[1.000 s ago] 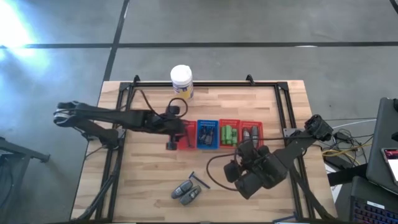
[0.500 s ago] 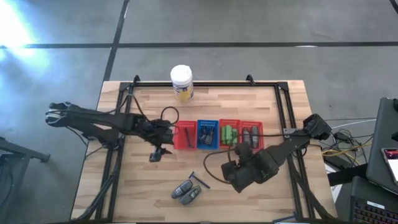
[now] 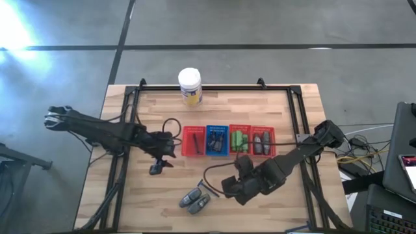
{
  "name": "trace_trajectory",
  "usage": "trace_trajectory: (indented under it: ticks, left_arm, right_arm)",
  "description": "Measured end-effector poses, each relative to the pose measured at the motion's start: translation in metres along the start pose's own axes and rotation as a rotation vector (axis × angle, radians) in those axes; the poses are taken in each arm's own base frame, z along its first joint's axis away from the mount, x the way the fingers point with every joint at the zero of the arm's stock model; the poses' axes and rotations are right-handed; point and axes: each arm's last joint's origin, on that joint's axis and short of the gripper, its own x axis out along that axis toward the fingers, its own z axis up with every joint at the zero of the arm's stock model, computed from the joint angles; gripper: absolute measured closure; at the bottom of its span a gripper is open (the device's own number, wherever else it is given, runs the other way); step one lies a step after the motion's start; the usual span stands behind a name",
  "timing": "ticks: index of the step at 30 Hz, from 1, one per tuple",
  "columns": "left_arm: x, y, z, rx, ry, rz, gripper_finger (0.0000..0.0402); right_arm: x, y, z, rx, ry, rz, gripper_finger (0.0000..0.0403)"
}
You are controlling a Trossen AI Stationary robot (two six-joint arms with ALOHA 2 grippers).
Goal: Pick & Place Travel size toiletries
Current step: Put the gray deodorant into the right red bin
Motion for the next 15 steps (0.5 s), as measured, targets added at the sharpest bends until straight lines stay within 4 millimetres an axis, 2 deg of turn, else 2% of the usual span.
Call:
trace_trajectory:
  ticks: [6,15]
  left_arm:
    - [-0.013,-0.003,0.002,-0.026,-0.054,-0.011,0.0191]
    - [-0.038,-0.007,0.004,-0.024,-0.179,-0.023,0.0191]
  right_arm:
    - [-0.002,0.006,0.0,0.027,-0.002,0.06,0.0154]
    - [-0.013,0.024,0.018,-0.031,-0.121,0.2,0.0138]
